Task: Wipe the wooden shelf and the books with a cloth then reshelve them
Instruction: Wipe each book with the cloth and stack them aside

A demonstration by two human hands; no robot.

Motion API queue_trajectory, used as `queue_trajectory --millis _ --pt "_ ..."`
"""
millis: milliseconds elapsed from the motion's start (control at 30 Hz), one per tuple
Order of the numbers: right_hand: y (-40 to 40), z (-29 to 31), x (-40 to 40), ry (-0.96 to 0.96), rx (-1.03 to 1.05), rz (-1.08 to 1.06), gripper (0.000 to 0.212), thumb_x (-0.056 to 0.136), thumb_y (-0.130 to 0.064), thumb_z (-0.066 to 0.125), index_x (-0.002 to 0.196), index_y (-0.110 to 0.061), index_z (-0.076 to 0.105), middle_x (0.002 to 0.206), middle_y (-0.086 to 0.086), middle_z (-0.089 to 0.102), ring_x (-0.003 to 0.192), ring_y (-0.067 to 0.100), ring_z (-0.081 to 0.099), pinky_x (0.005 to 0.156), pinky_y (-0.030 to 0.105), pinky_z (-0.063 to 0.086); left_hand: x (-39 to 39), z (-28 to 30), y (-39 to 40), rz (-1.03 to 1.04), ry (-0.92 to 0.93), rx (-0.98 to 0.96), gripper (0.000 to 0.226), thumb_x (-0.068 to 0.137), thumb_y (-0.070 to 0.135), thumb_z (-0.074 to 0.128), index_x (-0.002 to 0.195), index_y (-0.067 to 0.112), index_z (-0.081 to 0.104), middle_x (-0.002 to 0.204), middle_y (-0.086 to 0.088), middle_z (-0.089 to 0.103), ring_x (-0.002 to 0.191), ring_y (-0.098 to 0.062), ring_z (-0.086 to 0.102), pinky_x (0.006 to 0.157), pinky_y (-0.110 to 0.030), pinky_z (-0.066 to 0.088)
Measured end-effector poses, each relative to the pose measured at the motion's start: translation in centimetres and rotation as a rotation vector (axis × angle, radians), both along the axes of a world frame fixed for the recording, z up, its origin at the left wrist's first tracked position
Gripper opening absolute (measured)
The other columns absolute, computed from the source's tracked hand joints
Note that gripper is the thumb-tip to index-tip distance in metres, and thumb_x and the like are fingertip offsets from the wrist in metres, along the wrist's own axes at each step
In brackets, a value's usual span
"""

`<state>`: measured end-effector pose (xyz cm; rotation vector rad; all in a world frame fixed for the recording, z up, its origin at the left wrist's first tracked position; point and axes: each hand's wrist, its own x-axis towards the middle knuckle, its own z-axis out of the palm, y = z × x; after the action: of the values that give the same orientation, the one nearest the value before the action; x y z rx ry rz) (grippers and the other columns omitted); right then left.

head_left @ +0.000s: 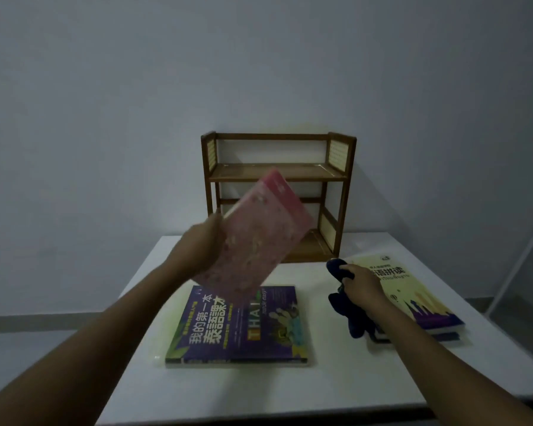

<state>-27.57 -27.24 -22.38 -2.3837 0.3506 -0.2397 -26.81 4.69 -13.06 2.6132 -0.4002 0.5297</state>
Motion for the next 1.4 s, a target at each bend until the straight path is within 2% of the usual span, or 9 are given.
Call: queue_trajectory --millis 133,367,467,533,633,700,933,1133,1400 --pt "0.3 0.3 0.1 -0.026 0.043 0.024 0.040 0.097 -0.006 0.046 0.136 -0.014 0.055 0.145 0.010 0.049 0.129 0.030 0.047 0.102 0.032 0.040 0.7 -0.2 -0.7 0.021 0.455 -0.731 0.025 0.098 0.007 0.033 0.099 0.000 0.057 0.094 -0.018 0.067 0.082 -0.030 0.069 0.065 -0.040 0.059" --pt "1.9 0.4 0.6 -0.040 0.041 0.042 0.040 0.098 -0.006 0.045 0.137 -0.015 0.053 0.144 0.009 0.048 0.128 0.028 0.048 0.098 0.028 0.039 0.4 -12.2 -1.5 0.248 0.620 -0.891 0.030 0.088 -0.001 0.032 0.098 -0.001 0.061 0.103 -0.023 0.066 0.092 -0.034 0.064 0.079 -0.051 0.057" --pt "3.4 0.3 0.9 -0.032 -0.063 0.146 0.041 0.098 -0.006 0.045 0.139 -0.013 0.051 0.147 0.008 0.045 0.133 0.025 0.044 0.102 0.027 0.037 -0.5 -13.6 -1.3 0.258 0.440 -0.554 0.019 0.097 0.015 0.041 0.107 0.008 0.055 0.104 -0.008 0.062 0.099 -0.023 0.058 0.073 -0.030 0.052" --pt "5.1 -0.2 1.4 -0.025 -0.151 0.261 0.043 0.098 -0.007 0.045 0.140 -0.015 0.050 0.148 0.007 0.044 0.133 0.024 0.044 0.104 0.027 0.036 -0.1 -14.6 -0.2 0.231 0.277 0.014 0.048 0.094 0.037 0.050 0.134 0.011 0.042 0.136 -0.013 0.047 0.126 -0.029 0.045 0.102 -0.036 0.043" --pt "8.4 -1.9 2.1 0.034 -0.287 0.424 0.044 0.098 -0.012 0.042 0.141 -0.019 0.048 0.150 0.008 0.038 0.133 0.027 0.040 0.112 0.032 0.033 0.8 -15.9 1.7 0.085 0.298 0.430 0.084 0.090 0.069 0.008 0.154 0.016 -0.002 0.162 -0.007 -0.006 0.147 -0.027 -0.011 0.115 -0.048 -0.007" --pt "11.2 -3.2 1.8 0.114 -0.421 0.527 0.047 0.097 -0.013 0.043 0.144 -0.019 0.043 0.153 0.009 0.032 0.136 0.032 0.032 0.115 0.037 0.028 1.0 -16.5 2.5 -0.016 0.351 0.431 0.096 0.073 0.073 -0.018 0.152 0.018 -0.012 0.161 -0.002 -0.012 0.143 -0.017 -0.021 0.110 -0.046 -0.021" --pt "17.4 -4.5 0.0 0.091 -0.495 0.750 0.050 0.094 -0.021 0.053 0.143 -0.029 0.041 0.153 -0.001 0.028 0.138 0.030 0.022 0.113 0.043 0.027 1.1 -16.3 3.5 -0.099 0.469 0.304 0.100 0.069 0.079 -0.006 0.149 0.021 -0.020 0.161 0.000 -0.010 0.146 -0.012 -0.014 0.113 -0.043 -0.023" --pt "13.3 -4.0 5.2 0.137 -0.534 0.434 0.053 0.091 -0.012 0.052 0.142 -0.021 0.043 0.153 0.005 0.028 0.131 0.033 0.030 0.110 0.040 0.033 1.0 -15.0 3.3 -0.114 0.560 0.239 0.094 0.088 0.072 0.028 0.152 0.018 -0.016 0.162 0.000 -0.005 0.148 -0.014 -0.008 0.112 -0.043 -0.023" --pt "19.8 -4.0 2.8 0.156 -0.594 0.494 0.053 0.089 -0.023 0.056 0.139 -0.016 0.041 0.149 0.011 0.030 0.134 0.040 0.026 0.112 0.049 0.028 1.1 -16.1 3.7 -0.118 0.468 0.396 0.091 0.082 0.075 0.001 0.152 0.019 -0.013 0.161 -0.001 -0.009 0.147 -0.013 -0.012 0.117 -0.043 -0.014"
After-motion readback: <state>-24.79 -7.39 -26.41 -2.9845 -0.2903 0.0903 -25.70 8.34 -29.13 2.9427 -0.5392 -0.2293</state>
